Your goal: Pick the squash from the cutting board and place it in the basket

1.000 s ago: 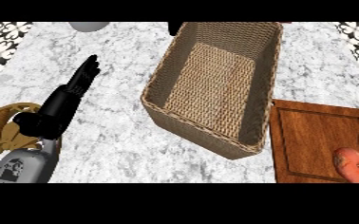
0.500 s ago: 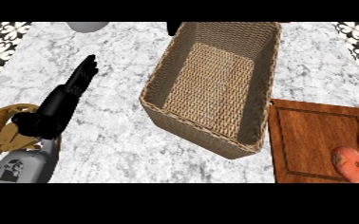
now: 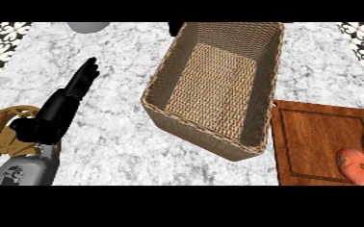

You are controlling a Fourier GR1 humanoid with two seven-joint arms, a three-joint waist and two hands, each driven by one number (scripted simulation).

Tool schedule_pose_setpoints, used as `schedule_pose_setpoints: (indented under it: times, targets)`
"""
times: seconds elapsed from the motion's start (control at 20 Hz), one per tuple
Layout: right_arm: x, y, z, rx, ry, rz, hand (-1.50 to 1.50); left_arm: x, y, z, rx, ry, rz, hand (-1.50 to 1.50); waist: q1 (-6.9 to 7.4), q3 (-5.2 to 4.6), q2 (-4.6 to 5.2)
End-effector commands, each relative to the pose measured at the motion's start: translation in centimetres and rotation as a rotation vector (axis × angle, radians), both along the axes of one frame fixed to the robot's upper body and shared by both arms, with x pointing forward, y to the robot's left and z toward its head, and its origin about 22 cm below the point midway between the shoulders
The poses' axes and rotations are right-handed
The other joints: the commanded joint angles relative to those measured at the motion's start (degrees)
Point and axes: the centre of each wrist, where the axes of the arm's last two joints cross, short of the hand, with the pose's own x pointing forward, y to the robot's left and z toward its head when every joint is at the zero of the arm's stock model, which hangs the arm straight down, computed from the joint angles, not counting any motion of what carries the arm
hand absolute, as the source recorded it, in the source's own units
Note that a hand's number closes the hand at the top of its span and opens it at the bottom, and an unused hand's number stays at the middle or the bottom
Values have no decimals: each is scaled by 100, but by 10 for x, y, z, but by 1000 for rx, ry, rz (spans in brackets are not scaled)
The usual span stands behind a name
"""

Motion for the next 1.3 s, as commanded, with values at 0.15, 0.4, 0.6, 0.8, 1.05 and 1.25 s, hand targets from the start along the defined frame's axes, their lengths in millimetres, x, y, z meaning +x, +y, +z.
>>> schedule_pose_setpoints:
  times: [0.15,0.4,0.6,0.8,1.05,1.25]
  targets:
    - [9,-1,-17,-42,37,27,-150,12,-5,9,-5,7,-10,0,22,3,7]
    - [17,12,-19,-60,60,23,-150,-9,-17,9,-2,-8,-17,0,42,2,-2]
    - [3,30,-55,-70,58,18,-150,2,-3,-15,-18,9,-5,0,7,1,5]
    - [21,24,-52,-115,78,2,-150,-1,-7,3,-9,9,3,0,30,2,3]
    - [25,22,-53,-127,84,-18,-150,-3,6,2,2,6,-16,0,25,2,4]
    - [23,23,-65,-122,107,12,-150,15,14,8,-4,-3,-7,0,9,1,7]
